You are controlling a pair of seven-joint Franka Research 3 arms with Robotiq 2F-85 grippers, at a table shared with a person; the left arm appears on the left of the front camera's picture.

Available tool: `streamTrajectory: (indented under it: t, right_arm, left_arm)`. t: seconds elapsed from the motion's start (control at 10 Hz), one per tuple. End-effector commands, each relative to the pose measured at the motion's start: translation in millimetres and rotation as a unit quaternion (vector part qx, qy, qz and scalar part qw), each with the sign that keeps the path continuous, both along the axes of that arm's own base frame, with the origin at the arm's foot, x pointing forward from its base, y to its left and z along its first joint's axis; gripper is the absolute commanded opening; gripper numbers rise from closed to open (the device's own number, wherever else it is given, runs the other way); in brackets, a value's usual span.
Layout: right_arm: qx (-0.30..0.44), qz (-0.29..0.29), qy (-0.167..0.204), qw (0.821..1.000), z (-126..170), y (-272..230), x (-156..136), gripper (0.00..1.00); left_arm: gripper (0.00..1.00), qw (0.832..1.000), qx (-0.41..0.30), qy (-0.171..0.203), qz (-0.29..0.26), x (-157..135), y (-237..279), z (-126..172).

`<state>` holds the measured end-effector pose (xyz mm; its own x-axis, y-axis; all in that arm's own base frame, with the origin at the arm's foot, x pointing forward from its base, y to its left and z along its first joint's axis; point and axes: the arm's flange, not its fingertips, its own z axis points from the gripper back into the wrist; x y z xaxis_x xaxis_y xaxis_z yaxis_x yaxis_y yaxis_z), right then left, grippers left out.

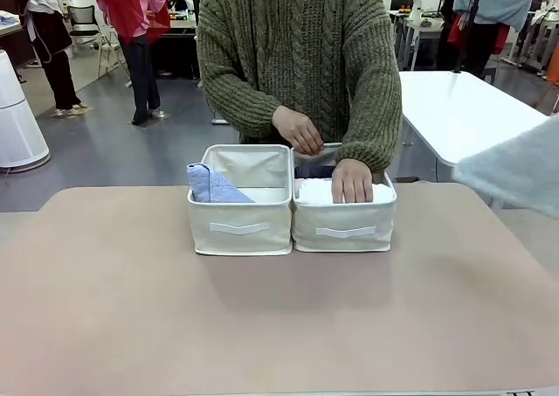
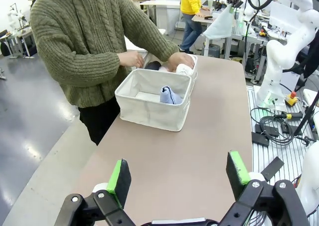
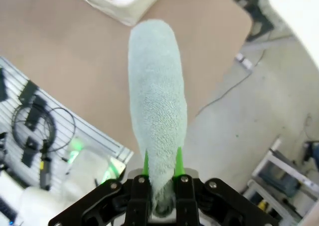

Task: Sort the towels based on their folding style.
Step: Pick up another triangle-folded towel from the table and place it in the left Fabric basket.

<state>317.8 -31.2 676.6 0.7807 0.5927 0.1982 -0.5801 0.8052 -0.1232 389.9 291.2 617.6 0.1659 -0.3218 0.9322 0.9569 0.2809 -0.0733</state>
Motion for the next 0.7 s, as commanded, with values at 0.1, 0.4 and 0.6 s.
streamTrajectory:
  t: [0.1,0.4,0.6]
  right_arm:
    - [0.018,0.002,0.026,0.999,-1.3,12.5,35.9,0.04]
    - [0.008,0.004,0.025,1.0,-11.3,16.1,34.0,0.04]
    - [0.008,0.004,0.025,1.0,-11.3,16.1,34.0,0.04]
  left_arm:
    - [1.0,1.0,-0.004,-0.006,0.003,-1.7,0.0,1.4]
    - [1.0,1.0,-0.004,-0.006,0.003,-1.7,0.0,1.4]
    - [1.0,1.0,-0.004,-0.006,0.003,-1.7,0.0,1.4]
